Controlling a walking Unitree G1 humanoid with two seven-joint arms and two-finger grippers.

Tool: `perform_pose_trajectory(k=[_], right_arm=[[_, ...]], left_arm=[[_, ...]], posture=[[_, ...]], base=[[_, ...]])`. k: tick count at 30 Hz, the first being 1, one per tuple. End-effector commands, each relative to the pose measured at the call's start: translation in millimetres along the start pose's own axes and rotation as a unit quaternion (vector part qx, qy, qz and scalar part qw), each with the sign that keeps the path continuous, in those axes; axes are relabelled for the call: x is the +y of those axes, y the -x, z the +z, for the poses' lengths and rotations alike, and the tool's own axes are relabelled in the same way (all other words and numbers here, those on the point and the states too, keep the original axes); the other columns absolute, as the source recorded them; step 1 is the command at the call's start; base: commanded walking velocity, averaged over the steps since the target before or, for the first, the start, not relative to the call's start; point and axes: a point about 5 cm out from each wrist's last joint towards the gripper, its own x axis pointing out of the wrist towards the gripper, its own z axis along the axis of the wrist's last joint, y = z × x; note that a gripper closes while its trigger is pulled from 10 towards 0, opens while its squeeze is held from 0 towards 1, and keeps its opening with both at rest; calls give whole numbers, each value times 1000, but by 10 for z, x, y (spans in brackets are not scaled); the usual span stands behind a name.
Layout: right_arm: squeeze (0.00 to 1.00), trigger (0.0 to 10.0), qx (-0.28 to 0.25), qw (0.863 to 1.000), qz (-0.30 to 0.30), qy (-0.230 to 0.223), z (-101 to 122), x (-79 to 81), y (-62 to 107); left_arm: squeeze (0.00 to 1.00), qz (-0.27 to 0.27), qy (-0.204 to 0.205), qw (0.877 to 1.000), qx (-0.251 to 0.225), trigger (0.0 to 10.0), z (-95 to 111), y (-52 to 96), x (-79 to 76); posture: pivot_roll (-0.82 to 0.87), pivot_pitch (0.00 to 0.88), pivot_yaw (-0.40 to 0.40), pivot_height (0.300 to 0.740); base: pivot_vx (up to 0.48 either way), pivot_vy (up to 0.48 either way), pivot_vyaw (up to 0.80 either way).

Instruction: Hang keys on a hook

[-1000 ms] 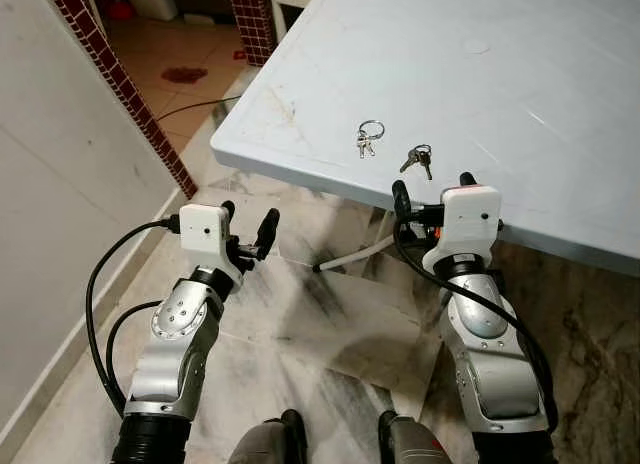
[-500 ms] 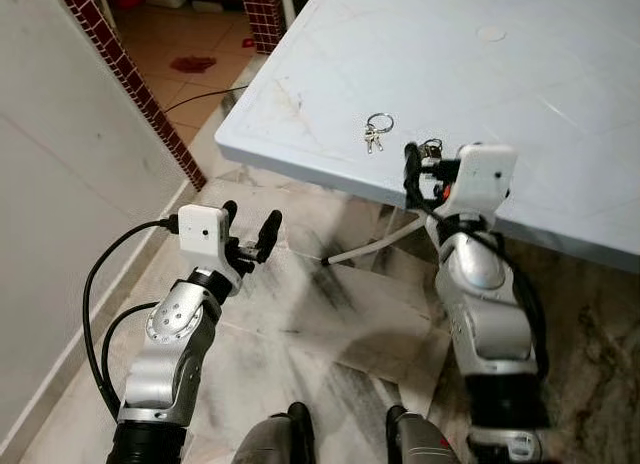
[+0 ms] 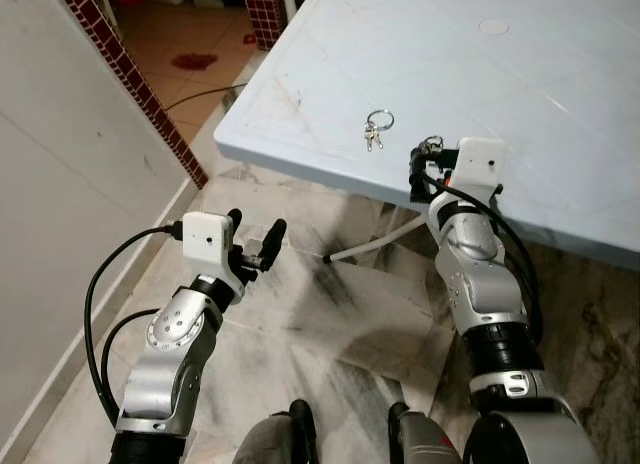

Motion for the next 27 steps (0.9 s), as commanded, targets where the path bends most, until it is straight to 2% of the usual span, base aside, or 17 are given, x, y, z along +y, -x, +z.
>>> perform_pose_trajectory(k=[1, 2, 12, 14, 15, 27], right_arm=[[0, 7843, 2, 1000, 12, -7, -8, 56, -13], [0, 10000, 0, 1000, 18, -7, -1, 74, -30], [0, 10000, -3, 999, 42, -1, -5, 218, -123], [0, 2314, 0, 999, 45, -1, -9, 226, -142], [0, 0, -2, 999, 45, 0, -2, 224, -149], [0, 0, 0, 1000, 23, -17, 65, 147, -247]], left_arm=[[0, 0, 2, 1000, 6, 10000, -18, 38, 11], [0, 0, 3, 1000, 6, 10000, -18, 38, 4], [0, 0, 3, 1000, 5, 10000, -6, 29, 4], [0, 1, 2, 1000, 4, 10000, -3, 29, 7], [0, 0, 2, 1000, 5, 10000, -3, 28, 5], [0, 2, 2, 1000, 5, 10000, -9, 30, -1]], posture=[[3, 288, 159, 740], [1, 288, 159, 740], [10, 286, 160, 740], [12, 286, 160, 740], [13, 286, 160, 740], [12, 285, 155, 740]], base=[[0, 0, 0], [0, 0, 0], [0, 0, 0], [0, 0, 0], [0, 0, 0], [0, 0, 0]])
